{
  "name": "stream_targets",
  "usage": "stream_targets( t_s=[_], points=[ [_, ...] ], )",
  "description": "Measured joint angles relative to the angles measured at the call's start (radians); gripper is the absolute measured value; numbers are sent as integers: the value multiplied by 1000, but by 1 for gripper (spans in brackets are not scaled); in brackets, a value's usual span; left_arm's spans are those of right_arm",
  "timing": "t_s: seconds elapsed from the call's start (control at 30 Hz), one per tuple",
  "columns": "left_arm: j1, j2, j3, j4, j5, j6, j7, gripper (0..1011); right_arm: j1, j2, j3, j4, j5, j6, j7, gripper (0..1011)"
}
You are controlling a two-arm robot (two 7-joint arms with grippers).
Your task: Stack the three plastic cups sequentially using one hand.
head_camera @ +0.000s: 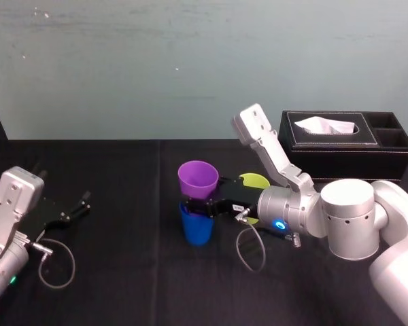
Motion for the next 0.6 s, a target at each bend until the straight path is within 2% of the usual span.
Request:
stream_targets(
  t_s=[0.13, 0.27, 0.33, 0.47, 0.6],
  points=[
    [0, 0, 0, 0, 0, 0, 0, 1000, 0, 0, 0, -1, 0, 1, 0, 750],
    [0, 0, 0, 0, 0, 0, 0, 1000, 0, 1, 0, -1, 1, 1, 0, 844],
    [0, 0, 0, 0, 0, 0, 0, 1000, 0, 1, 0, -1, 1, 1, 0, 924],
    [0, 0, 0, 0, 0, 0, 0, 1000, 0, 1, 0, -1, 1, 2, 0, 1003],
    [0, 0, 0, 0, 0, 0, 0, 1000, 0, 1, 0, -2, 1, 2, 0, 1000]
  ],
)
